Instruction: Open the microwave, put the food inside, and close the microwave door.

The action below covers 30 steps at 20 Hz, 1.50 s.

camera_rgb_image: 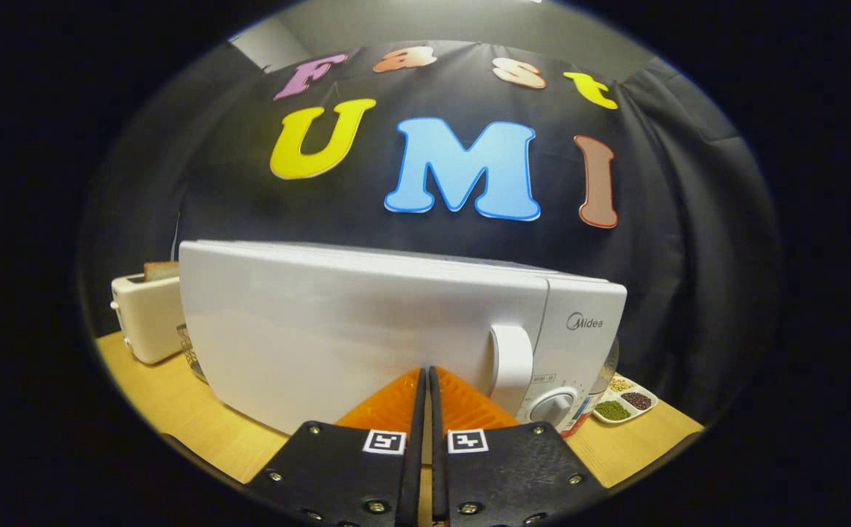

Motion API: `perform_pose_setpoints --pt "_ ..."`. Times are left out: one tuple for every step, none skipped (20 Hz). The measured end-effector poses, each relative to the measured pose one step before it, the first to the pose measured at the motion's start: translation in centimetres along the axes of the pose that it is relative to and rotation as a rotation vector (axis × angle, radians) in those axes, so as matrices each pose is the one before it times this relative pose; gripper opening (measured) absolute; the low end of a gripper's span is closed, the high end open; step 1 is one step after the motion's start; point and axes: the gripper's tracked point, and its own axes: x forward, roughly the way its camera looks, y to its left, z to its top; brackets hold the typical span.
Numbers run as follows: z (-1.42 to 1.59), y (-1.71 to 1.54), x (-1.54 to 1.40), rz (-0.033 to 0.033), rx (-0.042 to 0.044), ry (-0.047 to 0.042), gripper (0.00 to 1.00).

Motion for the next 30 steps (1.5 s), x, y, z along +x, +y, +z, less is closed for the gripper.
perform_pose_setpoints --pt "0.236 0.060 -0.075 -0.00527 -0.01028 -0.00858 0.07" --pt "-0.327 0.231 -0.094 0.01321 -0.00662 0.03225 0.09" --pt "-0.362 0.358 -0.382 0.02356 0.03381 0.03353 0.10" --pt "-0.048 0.270 -0.593 0.01052 0.03231 0.02208 0.11" --pt "0.350 0.069 -0.810 0.00484 0.00810 0.00652 0.11" --pt "0.332 -0.042 -0.946 0.00287 -0.01220 -0.00071 0.11" --pt "0.468 0.230 -1.288 0.00775 -0.00993 -0.00623 0.11" --pt "0.455 0.322 -1.225 0.00881 -0.00451 -0.00549 0.11" --pt "0.599 0.422 -1.317 0.01140 -0.00117 -0.00370 0.11" --pt "0.581 0.492 -1.439 0.01332 -0.00177 0.00062 0.11" --pt "0.762 0.576 -1.583 0.01821 0.00231 -0.00746 0.11" --pt "0.824 0.435 -1.576 0.01480 0.00050 -0.01617 0.11" --pt "0.952 0.739 -1.629 0.02431 -0.00204 -0.01917 0.11" --pt "1.032 0.813 -1.546 0.02606 -0.00113 -0.02200 0.11" --pt "1.197 0.833 -1.584 0.02895 -0.00004 -0.01747 0.11" --pt "1.267 0.560 -1.367 0.02429 0.00577 -0.01586 0.11" --pt "1.411 0.567 -1.415 0.02308 0.00772 -0.01890 0.11" --pt "1.623 0.363 -1.289 0.01118 -0.00067 -0.02728 0.11" --pt "1.625 0.103 -1.010 -0.00556 -0.01655 -0.02707 0.11" --pt "1.361 -0.020 -0.774 -0.00785 -0.01284 -0.02620 0.11" --pt "1.145 0.100 -0.594 -0.00206 -0.00369 -0.01478 0.11" --pt "0.639 0.497 -0.479 0.00903 0.00407 -0.00144 0.11" --pt "0.896 0.472 -0.462 0.00955 0.00388 -0.00390 0.11" --pt "1.051 0.088 -0.339 0.00279 0.00033 -0.00843 0.11" --pt "1.005 0.134 -0.400 0.00165 0.00356 -0.00926 0.11" --pt "0.767 0.287 -0.277 0.00513 0.00680 -0.00609 0.11" --pt "0.868 -0.123 -0.197 -0.00925 -0.00184 -0.00852 0.11" --pt "0.879 -0.177 -0.030 -0.00998 -0.00504 -0.01122 0.11" --pt "0.614 -0.245 -0.039 -0.01111 -0.00018 0.00019 0.11" --pt "0.391 -0.230 0.007 -0.01439 0.00829 -0.00148 0.11"
